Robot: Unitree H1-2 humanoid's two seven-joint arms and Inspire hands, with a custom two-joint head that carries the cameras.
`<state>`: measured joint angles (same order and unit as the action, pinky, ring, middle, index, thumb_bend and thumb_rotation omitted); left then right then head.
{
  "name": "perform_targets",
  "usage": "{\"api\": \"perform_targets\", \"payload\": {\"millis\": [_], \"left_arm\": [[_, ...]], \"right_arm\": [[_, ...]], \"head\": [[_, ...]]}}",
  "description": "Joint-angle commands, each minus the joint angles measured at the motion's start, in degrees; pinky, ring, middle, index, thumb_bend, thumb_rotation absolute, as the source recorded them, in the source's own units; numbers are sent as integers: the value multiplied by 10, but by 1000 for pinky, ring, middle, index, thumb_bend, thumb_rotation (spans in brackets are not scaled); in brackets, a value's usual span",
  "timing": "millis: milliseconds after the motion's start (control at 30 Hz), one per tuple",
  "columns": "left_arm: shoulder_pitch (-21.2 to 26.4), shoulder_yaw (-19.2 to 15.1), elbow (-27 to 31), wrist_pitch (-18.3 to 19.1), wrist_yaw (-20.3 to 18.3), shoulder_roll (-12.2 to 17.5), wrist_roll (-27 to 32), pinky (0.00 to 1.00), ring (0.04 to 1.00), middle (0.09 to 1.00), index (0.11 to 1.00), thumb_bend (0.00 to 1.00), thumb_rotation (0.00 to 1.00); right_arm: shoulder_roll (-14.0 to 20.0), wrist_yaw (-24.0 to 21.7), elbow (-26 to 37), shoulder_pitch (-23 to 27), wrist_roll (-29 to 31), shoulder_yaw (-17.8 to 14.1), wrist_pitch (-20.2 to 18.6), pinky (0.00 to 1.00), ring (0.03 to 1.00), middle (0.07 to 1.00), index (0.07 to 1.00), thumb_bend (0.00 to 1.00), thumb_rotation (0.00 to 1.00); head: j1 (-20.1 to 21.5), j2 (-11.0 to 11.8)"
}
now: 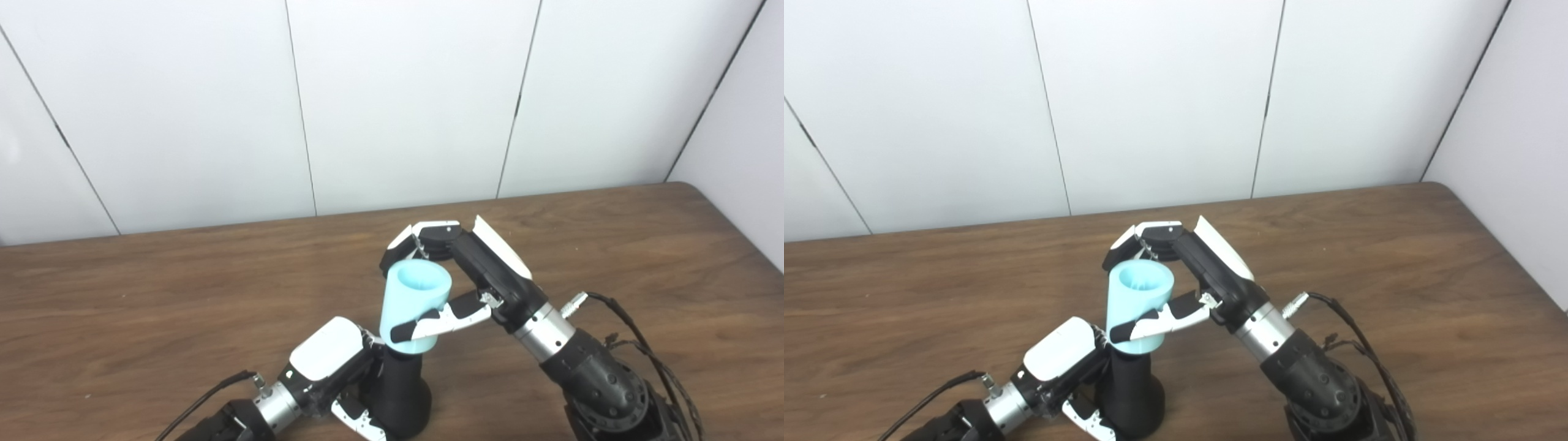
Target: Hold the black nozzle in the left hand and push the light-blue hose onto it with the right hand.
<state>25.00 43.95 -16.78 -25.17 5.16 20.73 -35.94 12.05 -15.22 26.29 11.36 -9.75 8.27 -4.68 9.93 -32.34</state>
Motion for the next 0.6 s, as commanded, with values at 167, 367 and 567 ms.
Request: {"api": "perform_targets", "payload": {"millis": [167, 367, 567], "left_arm": [[-89, 70, -71, 28, -143, 7, -30, 177, 223, 472, 485, 524, 0], [-89, 71, -68, 36, -150, 6, -31, 195, 242, 472, 485, 524, 0], [-90, 69, -67, 34, -152, 6, -26, 185, 232, 472, 484, 524, 0]], "right_arm": [[-4, 3, 50, 16, 14, -5, 27, 234, 385, 508, 514, 510, 0], [-9, 6, 50, 8, 7, -1, 35, 260, 375, 512, 521, 509, 0], [-15, 14, 45, -6, -20, 5, 59, 147, 441, 481, 486, 518, 0]], "head": [[-3, -2], [-5, -4], [-7, -4]]}}
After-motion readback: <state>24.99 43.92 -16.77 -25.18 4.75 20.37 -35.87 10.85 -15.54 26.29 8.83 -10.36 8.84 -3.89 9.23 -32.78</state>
